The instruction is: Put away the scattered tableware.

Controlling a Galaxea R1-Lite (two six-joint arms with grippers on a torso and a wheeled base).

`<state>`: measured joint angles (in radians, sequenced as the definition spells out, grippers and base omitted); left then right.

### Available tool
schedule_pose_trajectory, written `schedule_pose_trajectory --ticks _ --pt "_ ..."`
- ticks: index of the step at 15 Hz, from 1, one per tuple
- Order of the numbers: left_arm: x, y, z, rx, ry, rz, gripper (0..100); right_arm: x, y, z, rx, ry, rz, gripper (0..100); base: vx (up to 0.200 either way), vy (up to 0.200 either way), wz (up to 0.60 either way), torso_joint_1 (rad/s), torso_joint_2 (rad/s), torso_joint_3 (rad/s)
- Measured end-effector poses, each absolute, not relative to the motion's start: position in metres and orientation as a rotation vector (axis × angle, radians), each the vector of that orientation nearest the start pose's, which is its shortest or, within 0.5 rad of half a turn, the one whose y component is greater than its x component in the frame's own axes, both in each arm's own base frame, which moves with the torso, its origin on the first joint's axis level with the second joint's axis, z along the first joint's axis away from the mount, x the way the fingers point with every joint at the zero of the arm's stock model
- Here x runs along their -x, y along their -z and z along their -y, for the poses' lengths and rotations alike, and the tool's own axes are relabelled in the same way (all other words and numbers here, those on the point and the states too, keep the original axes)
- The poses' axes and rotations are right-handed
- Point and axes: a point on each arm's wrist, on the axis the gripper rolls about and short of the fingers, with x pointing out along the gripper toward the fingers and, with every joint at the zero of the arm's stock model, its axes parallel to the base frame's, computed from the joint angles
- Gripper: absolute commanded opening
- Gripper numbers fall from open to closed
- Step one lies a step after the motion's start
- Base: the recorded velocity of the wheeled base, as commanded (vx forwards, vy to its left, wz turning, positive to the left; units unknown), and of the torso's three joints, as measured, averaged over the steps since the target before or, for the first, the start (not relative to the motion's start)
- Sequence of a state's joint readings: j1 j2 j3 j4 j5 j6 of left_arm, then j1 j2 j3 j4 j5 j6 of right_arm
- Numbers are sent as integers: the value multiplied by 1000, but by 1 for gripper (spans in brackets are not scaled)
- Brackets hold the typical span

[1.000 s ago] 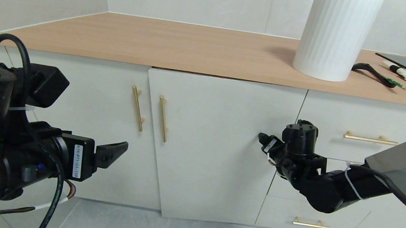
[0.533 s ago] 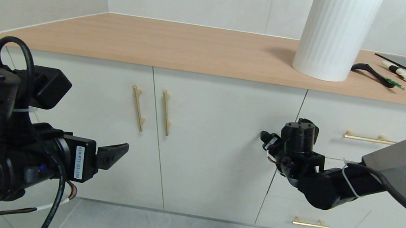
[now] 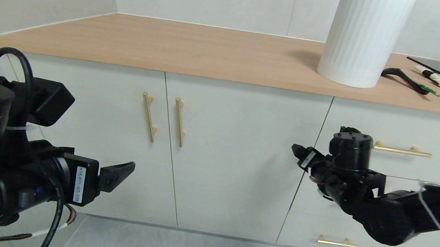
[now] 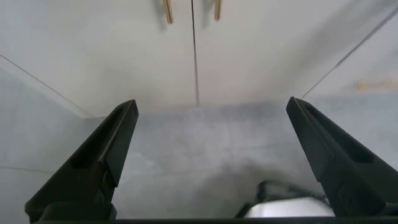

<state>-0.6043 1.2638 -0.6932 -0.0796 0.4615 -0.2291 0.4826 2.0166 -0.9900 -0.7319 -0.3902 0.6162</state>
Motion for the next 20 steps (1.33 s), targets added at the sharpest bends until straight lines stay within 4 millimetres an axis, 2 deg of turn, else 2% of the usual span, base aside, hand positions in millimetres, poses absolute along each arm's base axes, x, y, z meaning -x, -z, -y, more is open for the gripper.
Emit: schedule_pose_trajectory --ticks 3,6,10,13,16,18,20 --pt "-140 -201 83 -51 87 -429 100 -287 -165 -143 -372 -41 -245 100 0 0 0 0 0 0" --pt "-107 -203 58 -17 80 -356 100 -223 -193 -104 -267 -33 -161 100 0 0 0 0 0 0" --pt "-53 -195 18 14 18 -290 100 -133 -205 -38 -95 82 -25 100 0 0 0 0 0 0" --pt "-15 -185 -4 19 -57 -220 100 -70 -203 -7 -8 200 13 100 0 0 0 0 0 0" --pt "18 -178 -15 43 -197 -104 100 -2 -187 9 67 282 -7 100 0 0 0 0 0 0" --pt "33 -163 -16 24 -273 -69 100 32 -173 13 88 364 6 100 0 0 0 0 0 0" --pt "36 -141 -13 -2 -336 -74 100 49 -161 11 94 445 40 100 0 0 0 0 0 0"
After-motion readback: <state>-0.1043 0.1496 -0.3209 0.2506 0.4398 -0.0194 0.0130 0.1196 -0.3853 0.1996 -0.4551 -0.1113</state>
